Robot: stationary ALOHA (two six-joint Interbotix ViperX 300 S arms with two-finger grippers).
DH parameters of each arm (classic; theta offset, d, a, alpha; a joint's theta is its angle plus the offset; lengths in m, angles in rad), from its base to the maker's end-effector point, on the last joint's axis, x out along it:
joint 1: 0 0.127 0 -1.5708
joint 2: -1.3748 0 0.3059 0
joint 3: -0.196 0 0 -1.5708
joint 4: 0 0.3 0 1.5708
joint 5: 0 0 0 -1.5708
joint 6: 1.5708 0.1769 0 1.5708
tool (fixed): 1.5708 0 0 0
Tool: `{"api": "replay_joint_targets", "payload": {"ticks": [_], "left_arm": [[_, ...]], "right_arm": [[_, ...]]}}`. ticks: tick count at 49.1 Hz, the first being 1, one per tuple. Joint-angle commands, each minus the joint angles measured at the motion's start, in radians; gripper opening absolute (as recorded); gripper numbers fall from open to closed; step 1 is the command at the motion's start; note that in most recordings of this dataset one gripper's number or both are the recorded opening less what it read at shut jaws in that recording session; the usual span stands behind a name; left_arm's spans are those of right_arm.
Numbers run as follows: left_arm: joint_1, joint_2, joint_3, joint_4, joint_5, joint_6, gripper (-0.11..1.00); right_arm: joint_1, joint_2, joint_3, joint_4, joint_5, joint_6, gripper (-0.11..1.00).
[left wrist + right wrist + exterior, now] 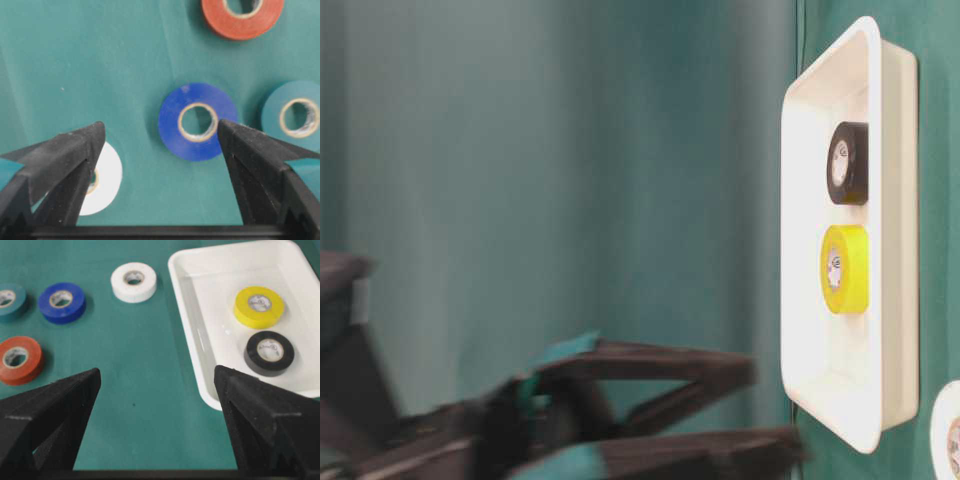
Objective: Pick up the tape from a random location and place it into the white case.
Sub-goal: 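Move the open left gripper over the blue tape roll, then lower the left gripper into the blue roll's hole and close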
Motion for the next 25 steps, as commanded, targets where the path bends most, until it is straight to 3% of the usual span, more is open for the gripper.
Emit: {"api": "replay_joint_targets", "payload": {"ticks": [1,25], "left_arm": [[0.002,0.009,0.009,0.003,-0.032,0.003,0.99],[-0.014,0.110,0.097,0.003,-0.186,0.026,0.99]], "right_arm": [[0.000,0.012,-0.017,-0.002,-0.005,-0.002,0.90],[0.000,0.015,-0.014,-0.002,-0.005,-0.002,0.90]]}}
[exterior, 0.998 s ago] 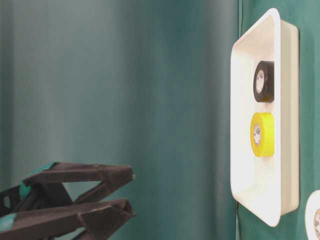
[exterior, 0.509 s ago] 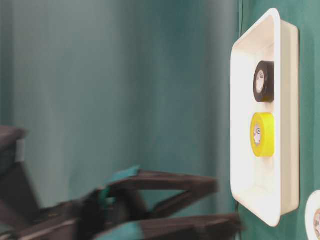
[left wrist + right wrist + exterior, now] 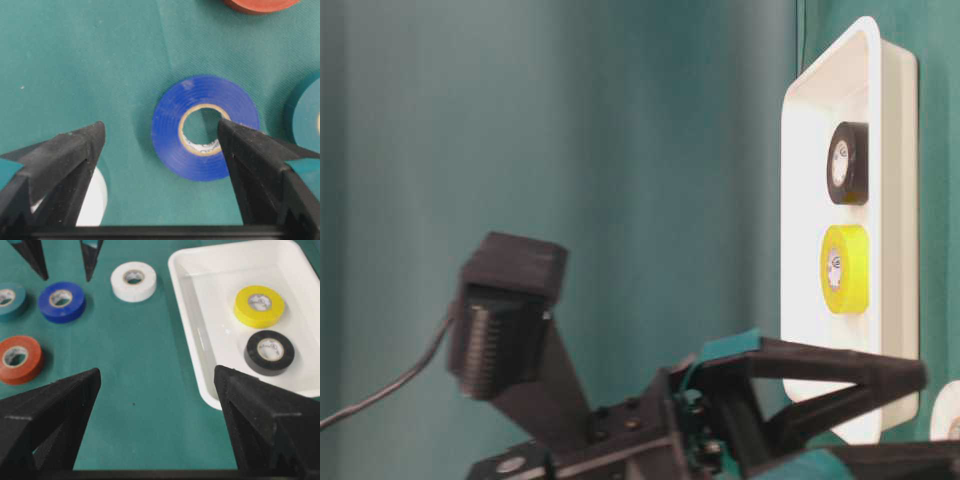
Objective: Pick up the tape from a random location and place it into the white case.
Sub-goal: 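Lower the left gripper into the blue roll's hole and close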
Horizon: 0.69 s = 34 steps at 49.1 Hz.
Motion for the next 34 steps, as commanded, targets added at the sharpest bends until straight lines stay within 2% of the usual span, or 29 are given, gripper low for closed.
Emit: {"api": "replay_joint_targets", "payload": {"ticks": [1,34], "left_arm": [[-0.003,-0.002,0.000,0.002,-0.018,0.005,0.99],[-0.005,0.110,0.037,0.005,-0.120,0.009,0.99]], "right_arm": [[0.000,0.011,-0.015,-0.002,-0.003,-0.002,0.90],[0.000,0.011,-0.014,-0.002,0.002,-0.002,0.90]]}}
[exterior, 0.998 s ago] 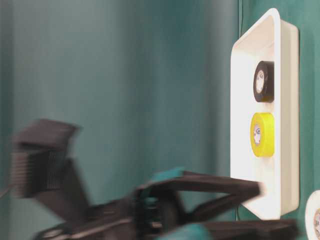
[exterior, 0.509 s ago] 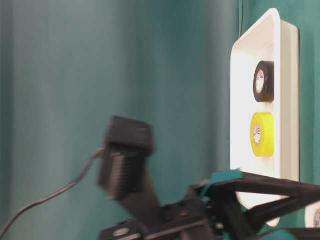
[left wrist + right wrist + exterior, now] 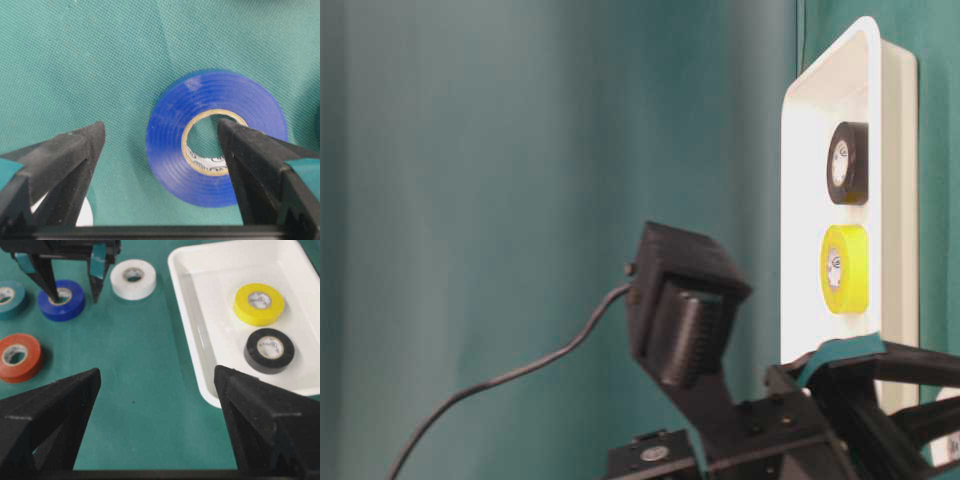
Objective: Pick up the tape from a random location and place it into the white case.
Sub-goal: 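Lower the left gripper into the blue roll's hole and close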
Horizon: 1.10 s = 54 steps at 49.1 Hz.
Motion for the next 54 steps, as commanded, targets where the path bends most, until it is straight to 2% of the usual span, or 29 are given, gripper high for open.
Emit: {"api": "replay_joint_targets", "payload": {"ticks": [1,27,29,39,42,54], "left_arm": [[-0.003,-0.002,-0.005,0.003,-0.018,0.002,0.99],[-0.003,0.028,-0.006,0.003,-0.023,0.000,0.96],[-0.003,0.026,-0.006,0.003,-0.023,0.000,0.91],[-0.003,0.020,-0.008,0.003,-0.017,0.000,0.37],[-0.003,0.020,-0.008,0.003,-0.015,0.000,0.25],[-0.003,0.017,-0.009,0.003,-0.002,0.000,0.25]], "right_arm": [[0.000,0.012,-0.014,-0.002,-0.005,-0.002,0.90],[0.000,0.015,-0.012,-0.002,-0.005,-0.002,0.90],[0.000,0.015,-0.012,-0.002,-0.005,-0.002,0.90],[0.000,0.015,-0.012,-0.002,-0.005,0.000,0.90],[0.000,0.015,-0.012,-0.003,-0.005,-0.002,0.90],[0.000,0.017,-0.012,-0.002,-0.005,0.000,0.90]]}}
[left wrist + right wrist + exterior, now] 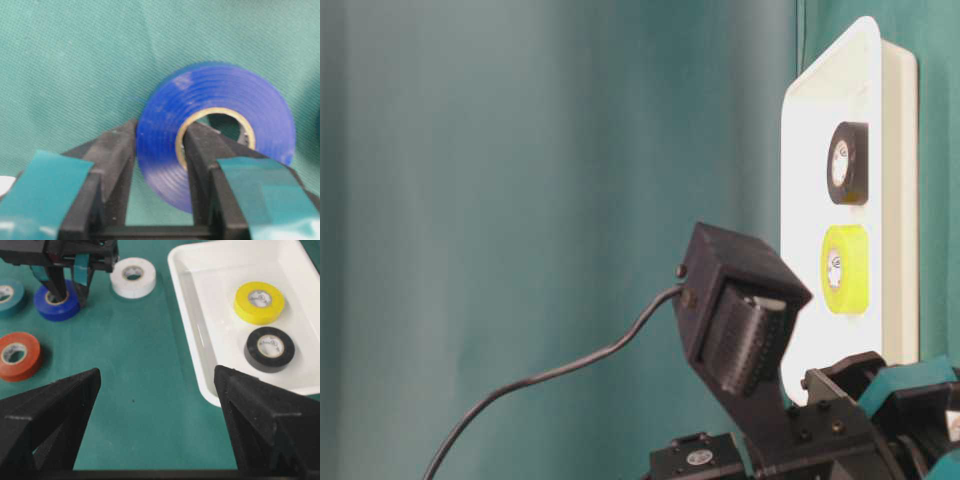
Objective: Pick up the tape from a random location and place it into the white case.
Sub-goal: 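Lower the left gripper into the blue roll's hole and close, then lift the blue tape roll with the left gripper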
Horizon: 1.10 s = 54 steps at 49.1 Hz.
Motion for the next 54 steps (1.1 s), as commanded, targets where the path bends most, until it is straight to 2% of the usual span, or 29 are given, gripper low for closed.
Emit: {"api": "replay_joint_targets", "payload": {"ticks": [1,12,20,54], "left_arm": [[0.005,-0.025,-0.011,0.003,0.005,0.002,0.25],[0.006,-0.054,-0.012,0.003,0.025,-0.002,0.25],[0.002,-0.110,-0.032,0.002,0.086,-0.006,0.25],[-0.025,-0.268,-0.264,0.002,0.411,-0.006,0.25]], "right_arm": [[-0.002,0.012,-0.012,-0.002,-0.005,0.000,0.90],[0.000,0.012,-0.012,-0.002,-0.005,0.000,0.90],[-0.002,0.012,-0.012,-0.002,-0.005,0.000,0.90],[0.000,0.012,-0.012,-0.002,0.002,0.002,0.90]]}}
